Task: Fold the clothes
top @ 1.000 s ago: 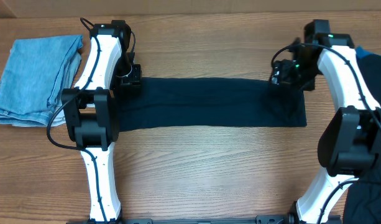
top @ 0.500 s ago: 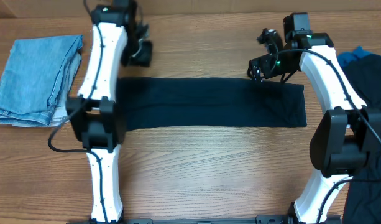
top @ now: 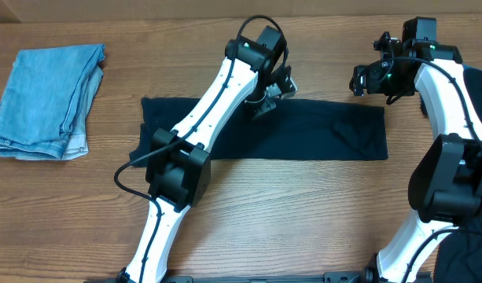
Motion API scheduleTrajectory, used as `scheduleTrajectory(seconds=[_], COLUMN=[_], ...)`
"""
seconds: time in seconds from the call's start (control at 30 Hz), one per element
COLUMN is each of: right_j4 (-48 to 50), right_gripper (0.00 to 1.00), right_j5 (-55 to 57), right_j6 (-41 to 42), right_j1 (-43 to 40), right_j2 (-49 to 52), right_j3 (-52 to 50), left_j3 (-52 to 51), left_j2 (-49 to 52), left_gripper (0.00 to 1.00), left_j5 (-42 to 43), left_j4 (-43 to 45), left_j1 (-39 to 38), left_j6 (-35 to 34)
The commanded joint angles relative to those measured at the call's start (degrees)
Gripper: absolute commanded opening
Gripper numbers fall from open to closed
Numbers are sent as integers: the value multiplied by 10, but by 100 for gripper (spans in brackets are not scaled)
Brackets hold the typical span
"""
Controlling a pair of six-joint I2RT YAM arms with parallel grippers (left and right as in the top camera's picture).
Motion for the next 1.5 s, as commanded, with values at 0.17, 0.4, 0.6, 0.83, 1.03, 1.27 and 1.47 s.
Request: scheduleTrajectory(seconds=[0.17,0.4,0.6,0.83,1.03,1.27,1.47], right_j4=[5,9,9,9,11,10,29], right_gripper=[100,100,100,100,100,75,12], right_j5=[0,4,4,6,6,6,7], right_j6=[3,3,3,3,3,3,3], right_j1=[-4,-4,-4,-5,-5,-5,-5], right_j2=[-9,-9,-9,-9,-8,-8,-7], right_j3=[-1,-2,-2,-2,-2,-7,-60], left_j3=[-50,-80,-91,-97,-108,-142,-141], left_j2=[9,9,9,10,10,10,10], left_gripper=[39,38,38,39,39,38,34], left_j5=[80,95,39,42,46,45,45], left_j4=[11,32,82,80,80,87,93], left_j1=[-3,-5,-9,-13,-13,-13,-13], left_j6=[55,50,24,35,35,35,34])
